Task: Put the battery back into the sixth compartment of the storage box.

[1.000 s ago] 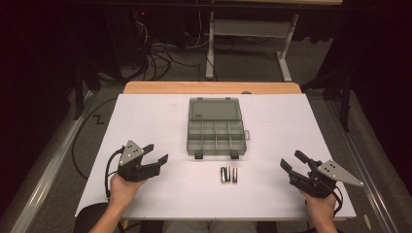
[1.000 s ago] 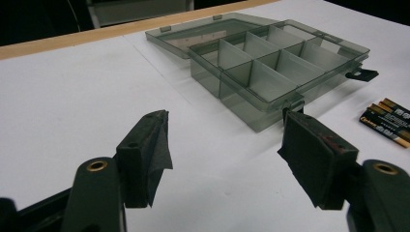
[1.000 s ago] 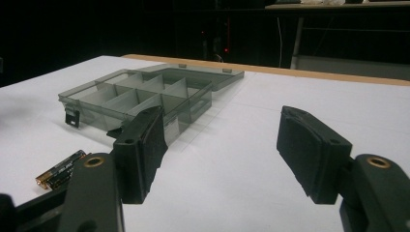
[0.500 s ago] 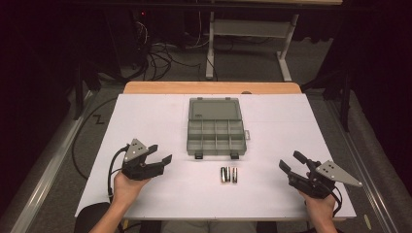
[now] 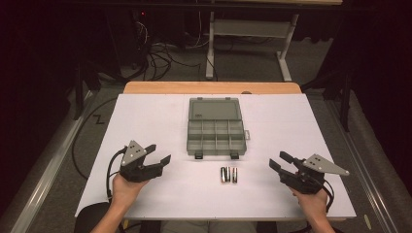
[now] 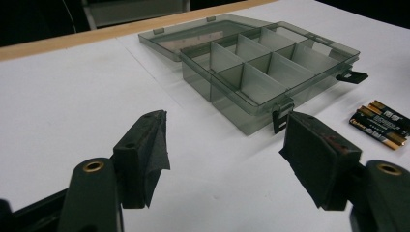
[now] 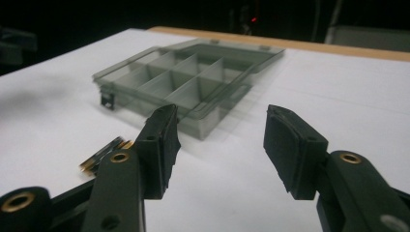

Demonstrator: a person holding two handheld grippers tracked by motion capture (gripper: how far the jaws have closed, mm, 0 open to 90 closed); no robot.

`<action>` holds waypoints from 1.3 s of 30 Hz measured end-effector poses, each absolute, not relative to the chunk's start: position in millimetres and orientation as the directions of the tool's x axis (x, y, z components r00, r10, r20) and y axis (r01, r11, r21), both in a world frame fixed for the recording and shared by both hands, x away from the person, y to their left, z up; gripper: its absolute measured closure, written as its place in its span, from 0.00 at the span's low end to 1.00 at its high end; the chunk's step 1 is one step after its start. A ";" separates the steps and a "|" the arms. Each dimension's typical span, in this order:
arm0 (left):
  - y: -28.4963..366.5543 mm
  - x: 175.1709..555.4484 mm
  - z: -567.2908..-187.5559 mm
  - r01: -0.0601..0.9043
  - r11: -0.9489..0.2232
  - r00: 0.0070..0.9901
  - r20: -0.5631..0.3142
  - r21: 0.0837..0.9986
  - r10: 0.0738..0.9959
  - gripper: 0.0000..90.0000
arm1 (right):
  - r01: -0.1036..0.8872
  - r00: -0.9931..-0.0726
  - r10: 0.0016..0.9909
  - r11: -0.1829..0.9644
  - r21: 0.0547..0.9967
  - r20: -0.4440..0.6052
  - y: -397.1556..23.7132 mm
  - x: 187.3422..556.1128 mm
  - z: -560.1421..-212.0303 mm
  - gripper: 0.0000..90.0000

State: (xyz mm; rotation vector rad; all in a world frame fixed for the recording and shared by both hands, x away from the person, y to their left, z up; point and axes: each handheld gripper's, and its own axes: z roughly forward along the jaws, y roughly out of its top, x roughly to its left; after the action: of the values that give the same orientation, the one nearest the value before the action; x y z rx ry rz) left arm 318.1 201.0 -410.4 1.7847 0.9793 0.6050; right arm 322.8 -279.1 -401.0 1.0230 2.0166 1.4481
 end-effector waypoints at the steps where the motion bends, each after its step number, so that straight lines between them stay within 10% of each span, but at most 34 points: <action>1: 200.9 317.1 -410.7 0.343 -0.203 0.552 -0.022 0.917 0.834 0.36 | 0.310 -0.631 0.774 0.186 0.932 0.055 -275.7 324.3 -400.7 0.53; 39: 200.5 323.1 -413.3 0.316 -0.169 0.558 -0.039 0.934 0.829 0.34 | 0.646 -0.663 0.737 0.474 0.598 0.132 -190.4 368.2 -392.7 0.72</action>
State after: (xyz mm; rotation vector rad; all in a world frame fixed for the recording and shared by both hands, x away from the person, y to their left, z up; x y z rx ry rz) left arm 323.1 200.5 -413.3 1.7391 0.9561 0.6079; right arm 368.2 -190.4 -392.7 1.2150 2.5713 0.9485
